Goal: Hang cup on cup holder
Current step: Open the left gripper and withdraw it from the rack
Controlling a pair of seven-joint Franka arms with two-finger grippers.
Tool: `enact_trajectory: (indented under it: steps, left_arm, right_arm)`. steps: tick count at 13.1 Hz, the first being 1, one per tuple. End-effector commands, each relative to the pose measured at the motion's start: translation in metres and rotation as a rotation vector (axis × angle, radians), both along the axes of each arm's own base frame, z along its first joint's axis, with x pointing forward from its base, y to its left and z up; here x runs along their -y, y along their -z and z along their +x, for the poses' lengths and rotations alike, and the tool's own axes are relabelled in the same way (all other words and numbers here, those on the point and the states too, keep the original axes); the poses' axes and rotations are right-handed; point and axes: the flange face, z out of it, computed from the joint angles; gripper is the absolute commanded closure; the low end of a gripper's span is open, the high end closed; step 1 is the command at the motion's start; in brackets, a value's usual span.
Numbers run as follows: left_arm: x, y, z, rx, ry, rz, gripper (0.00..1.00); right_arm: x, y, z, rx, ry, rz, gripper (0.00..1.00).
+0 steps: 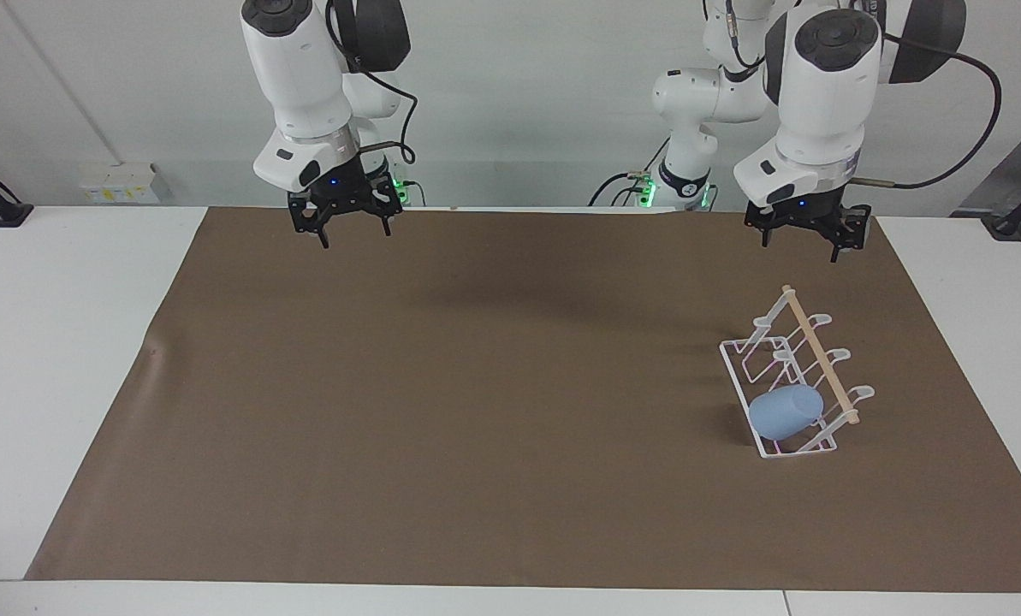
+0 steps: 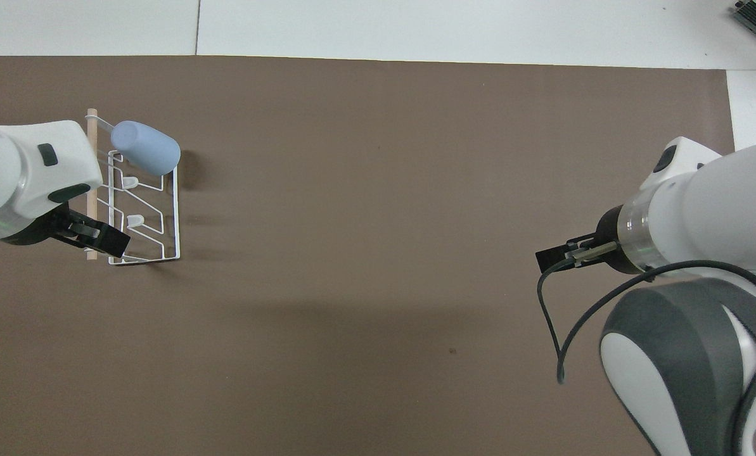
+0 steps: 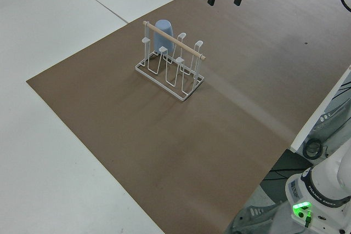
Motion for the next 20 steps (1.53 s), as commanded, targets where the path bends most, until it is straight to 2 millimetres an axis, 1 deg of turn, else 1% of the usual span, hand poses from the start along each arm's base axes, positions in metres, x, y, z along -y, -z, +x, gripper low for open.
enact_trajectory:
  steps: [1,3,6,8,9,10,11,13,15,16,18,20]
  left_arm:
    - [-0.025,-0.015,-0.005,-0.016,-0.182,-0.113,0.0]
    - [-0.026,-0.032,-0.004,0.021,-0.189,-0.119,0.0]
    - [-0.029,-0.039,-0.004,0.034,-0.195,-0.123,0.0]
    - [-0.042,-0.049,-0.002,0.056,-0.218,-0.136,0.0]
    - [-0.043,-0.06,0.001,0.082,-0.22,-0.141,0.0]
    - [-0.048,-0.071,0.004,0.103,-0.229,-0.144,0.0]
    - [-0.059,-0.073,0.006,0.096,-0.248,-0.146,0.0]
    - [-0.066,-0.081,0.008,0.08,-0.262,-0.143,0.0]
    - [-0.07,-0.082,0.008,0.067,-0.268,-0.14,0.0]
    - [-0.075,-0.082,0.006,0.059,-0.279,-0.14,0.0]
    - [-0.076,-0.084,0.0,0.061,-0.272,-0.136,0.0]
    - [-0.076,-0.08,-0.002,0.064,-0.273,-0.135,0.0]
  right_arm:
    - [0.002,-0.004,0.0,0.007,-0.017,0.024,0.0]
    - [0.004,-0.004,0.0,0.009,-0.015,0.023,0.0]
    - [0.002,-0.004,0.0,0.012,-0.018,0.023,0.0]
    - [0.01,-0.006,0.007,0.046,0.002,0.03,0.0]
    - [0.011,-0.006,0.007,0.048,0.009,0.031,0.0]
    - [0.013,-0.006,0.007,0.047,0.012,0.031,0.0]
    - [0.013,-0.006,0.007,0.048,0.012,0.031,0.0]
    - [0.016,-0.006,0.008,0.047,0.019,0.033,0.0]
    - [0.018,-0.005,0.01,0.048,0.022,0.035,0.0]
    - [0.018,-0.006,0.01,0.05,0.022,0.035,0.0]
    - [0.019,-0.006,0.01,0.05,0.025,0.035,0.0]
    - [0.019,-0.005,0.01,0.047,0.024,0.035,0.0]
